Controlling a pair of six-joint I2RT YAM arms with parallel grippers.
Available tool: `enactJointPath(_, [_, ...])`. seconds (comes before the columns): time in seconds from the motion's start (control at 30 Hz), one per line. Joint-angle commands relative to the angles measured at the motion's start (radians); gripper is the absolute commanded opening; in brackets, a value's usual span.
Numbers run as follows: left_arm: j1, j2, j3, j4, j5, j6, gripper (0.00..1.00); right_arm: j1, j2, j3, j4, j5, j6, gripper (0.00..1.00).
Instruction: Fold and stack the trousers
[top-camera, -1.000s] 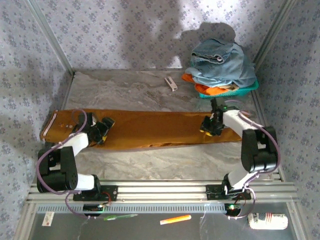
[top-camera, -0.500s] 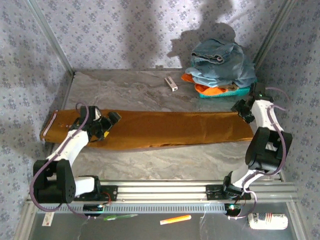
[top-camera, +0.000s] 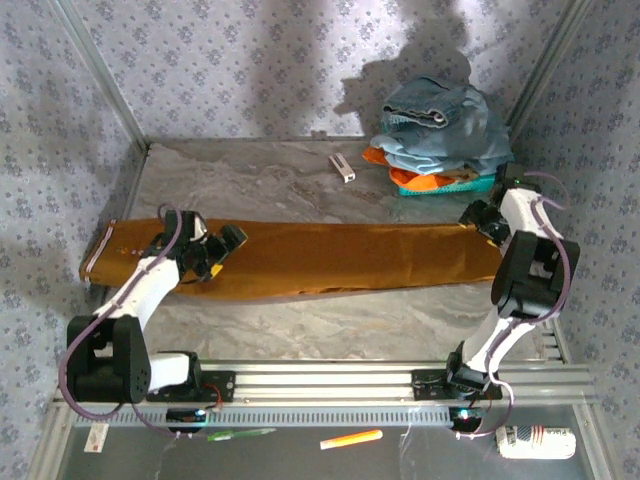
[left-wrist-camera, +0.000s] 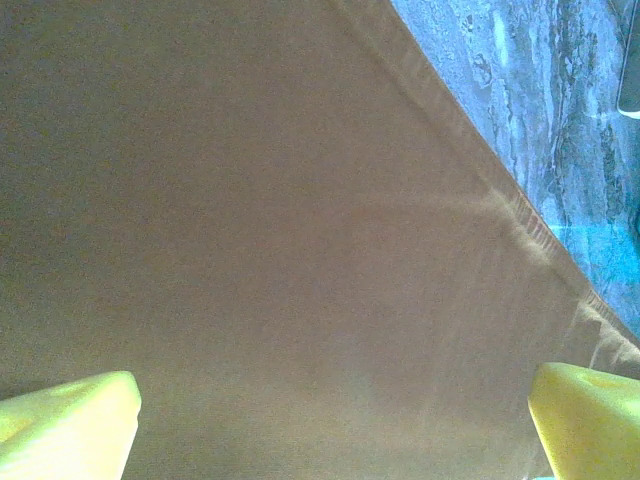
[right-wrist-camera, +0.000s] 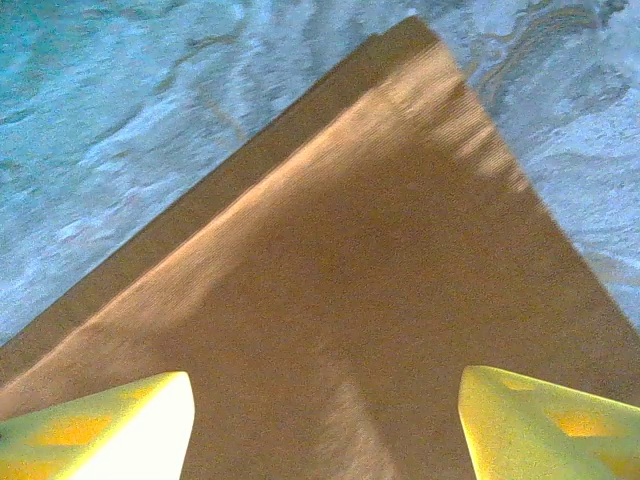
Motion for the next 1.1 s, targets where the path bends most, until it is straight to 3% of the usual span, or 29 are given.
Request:
enactJointPath(0.0, [-0.001, 0.02, 0.062, -0.034, 0.025, 0.029, 1.0, -0.046, 0.089, 0.081, -0.062, 0.044, -0.033, 0.72])
enactJointPath(0.37, [-0.085, 0.113, 0.169, -0.047, -0.008, -0.002, 0.98, -0.119, 0.25, 0.029, -0.06, 0.07, -0.016, 0.72])
enactJointPath(0.47, [-0.106, 0.127, 0.18, -0.042, -0.014, -0.012, 0.98, -0.119, 0.265, 0.03, -0.064, 0.082, -0.024, 0.63])
enactJointPath(0.53, [-0.107, 0.124, 0.184, -0.051, -0.022, -0.011, 0.97, -0.118, 0.249, 0.031, -0.063, 0.094, -0.027, 0.45])
enactJointPath(0.6, [-0.107, 0.11, 0.188, -0.068, -0.033, 0.003, 0.98, -0.136, 0.255, 0.031, -0.041, -0.017, -0.03, 0.37])
enactJointPath(0.77, [-0.104, 0.08, 0.189, -0.106, -0.061, 0.043, 0.98, -0.12, 0.269, 0.063, -0.08, -0.01, -0.044, 0.39])
enactJointPath(0.93, [-0.097, 0.076, 0.187, -0.109, -0.055, 0.051, 0.97, -0.119, 0.236, 0.041, -0.078, 0.016, -0.037, 0.0])
enactJointPath(1.07, [-0.092, 0.059, 0.185, -0.107, -0.052, 0.051, 0.97, -0.133, 0.147, 0.001, -0.063, 0.033, 0.007, 0.0])
